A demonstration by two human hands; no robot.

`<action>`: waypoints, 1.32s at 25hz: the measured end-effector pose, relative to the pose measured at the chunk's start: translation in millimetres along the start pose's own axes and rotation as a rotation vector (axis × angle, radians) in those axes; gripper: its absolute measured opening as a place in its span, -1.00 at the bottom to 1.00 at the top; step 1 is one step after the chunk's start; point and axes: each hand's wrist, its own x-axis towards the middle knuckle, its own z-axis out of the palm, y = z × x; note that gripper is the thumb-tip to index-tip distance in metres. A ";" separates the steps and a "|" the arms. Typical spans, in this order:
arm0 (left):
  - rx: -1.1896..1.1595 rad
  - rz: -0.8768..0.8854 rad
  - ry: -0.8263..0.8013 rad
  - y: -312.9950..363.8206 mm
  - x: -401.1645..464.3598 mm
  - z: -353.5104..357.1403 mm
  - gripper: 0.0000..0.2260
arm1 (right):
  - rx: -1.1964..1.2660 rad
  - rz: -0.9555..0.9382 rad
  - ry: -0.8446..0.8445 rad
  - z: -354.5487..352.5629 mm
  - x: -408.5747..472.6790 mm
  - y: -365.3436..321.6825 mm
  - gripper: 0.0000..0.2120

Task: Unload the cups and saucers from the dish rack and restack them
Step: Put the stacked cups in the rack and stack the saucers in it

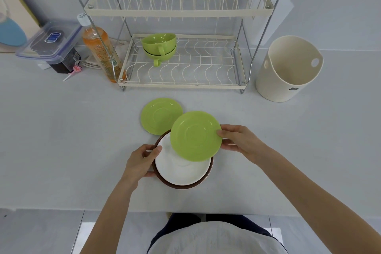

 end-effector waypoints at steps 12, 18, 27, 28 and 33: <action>0.012 0.026 -0.051 -2.5 1.9 -3.2 -0.76 | -0.695 -0.257 0.061 22.3 -0.2 16.5 -0.63; 0.005 0.016 -0.067 -2.7 4.2 -3.3 -0.74 | -0.891 -0.300 0.062 31.0 -0.2 20.0 -0.60; 0.023 0.010 -0.072 -2.9 6.4 -3.7 -0.74 | -0.821 -0.229 0.168 39.5 28.4 -10.5 -0.69; 0.021 0.008 -0.072 -2.6 5.9 -3.6 -0.74 | -0.785 -0.216 0.165 42.6 39.0 -16.3 -0.69; 0.034 -0.005 -0.062 -2.1 4.9 -3.4 -0.73 | -0.512 -0.013 0.095 74.1 82.2 -36.5 -0.66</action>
